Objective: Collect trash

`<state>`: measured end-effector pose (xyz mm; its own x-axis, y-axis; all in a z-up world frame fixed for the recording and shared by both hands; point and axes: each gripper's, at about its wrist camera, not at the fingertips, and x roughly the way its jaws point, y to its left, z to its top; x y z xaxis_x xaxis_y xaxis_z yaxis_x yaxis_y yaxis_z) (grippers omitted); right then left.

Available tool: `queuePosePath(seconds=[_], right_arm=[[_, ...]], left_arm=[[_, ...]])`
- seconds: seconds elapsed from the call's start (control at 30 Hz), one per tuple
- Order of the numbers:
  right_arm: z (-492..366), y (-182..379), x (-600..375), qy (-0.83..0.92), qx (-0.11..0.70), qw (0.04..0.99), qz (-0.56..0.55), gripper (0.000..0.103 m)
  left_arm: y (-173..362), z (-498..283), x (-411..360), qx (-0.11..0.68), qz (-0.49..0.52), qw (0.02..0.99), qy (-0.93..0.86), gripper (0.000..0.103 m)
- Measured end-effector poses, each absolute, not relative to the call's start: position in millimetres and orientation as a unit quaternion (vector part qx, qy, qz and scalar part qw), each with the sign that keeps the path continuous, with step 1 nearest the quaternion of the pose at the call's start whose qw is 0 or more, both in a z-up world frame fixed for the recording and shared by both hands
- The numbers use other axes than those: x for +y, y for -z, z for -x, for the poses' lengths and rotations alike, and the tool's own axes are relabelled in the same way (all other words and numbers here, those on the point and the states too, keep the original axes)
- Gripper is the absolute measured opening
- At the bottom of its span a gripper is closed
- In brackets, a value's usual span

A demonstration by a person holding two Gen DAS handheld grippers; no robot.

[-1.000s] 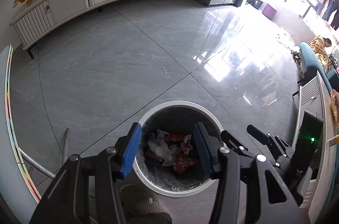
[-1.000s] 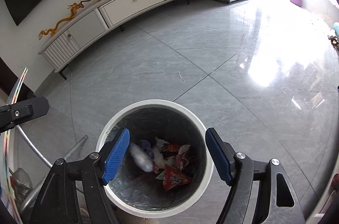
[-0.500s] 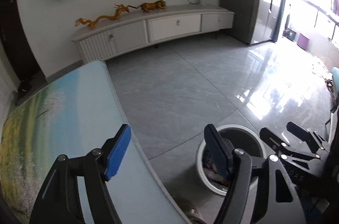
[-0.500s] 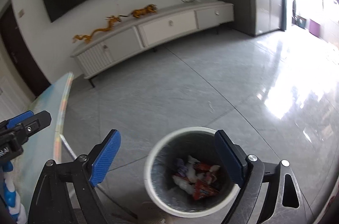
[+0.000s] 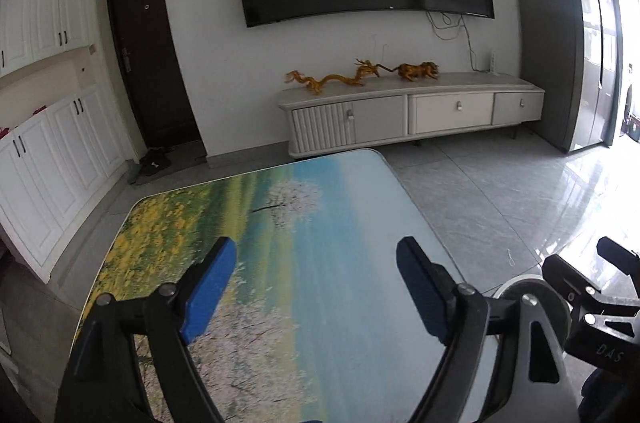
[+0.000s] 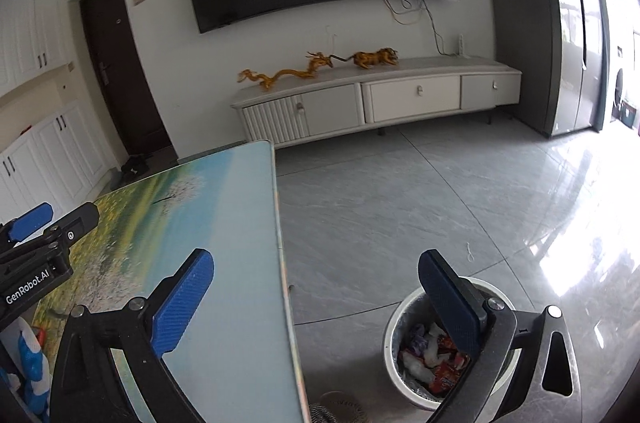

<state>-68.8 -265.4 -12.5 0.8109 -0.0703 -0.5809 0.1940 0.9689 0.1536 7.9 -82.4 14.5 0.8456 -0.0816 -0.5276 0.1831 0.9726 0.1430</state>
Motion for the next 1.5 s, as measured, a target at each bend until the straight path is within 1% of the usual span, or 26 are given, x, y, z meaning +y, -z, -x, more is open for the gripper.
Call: queuePosePath(seconds=[0.23, 0.3, 0.37, 0.6, 1.5], right_arm=[[79, 0, -232, 0.068, 0.281, 0.955, -0.064, 0.103], [84, -3, -225, 0.070, 0.275, 0.957, -0.055, 0.103], [87, -7, -221, 0.072, 0.269, 0.959, -0.049, 0.103], [93, -12, -208, 0.080, 0.258, 0.962, -0.039, 0.103], [77, 22, -224, 0.111, 0.291, 0.949, -0.053, 0.103]], left_arm=[[-20, 19, -54, 0.250, -0.071, 0.964, 0.063, 0.084], [-23, 26, -47, 0.241, -0.069, 0.966, 0.060, 0.091], [-25, 34, -41, 0.233, -0.063, 0.969, 0.060, 0.095], [-27, 46, -25, 0.222, -0.053, 0.973, 0.046, 0.103], [-10, 18, -23, 0.259, -0.046, 0.964, 0.035, 0.103]])
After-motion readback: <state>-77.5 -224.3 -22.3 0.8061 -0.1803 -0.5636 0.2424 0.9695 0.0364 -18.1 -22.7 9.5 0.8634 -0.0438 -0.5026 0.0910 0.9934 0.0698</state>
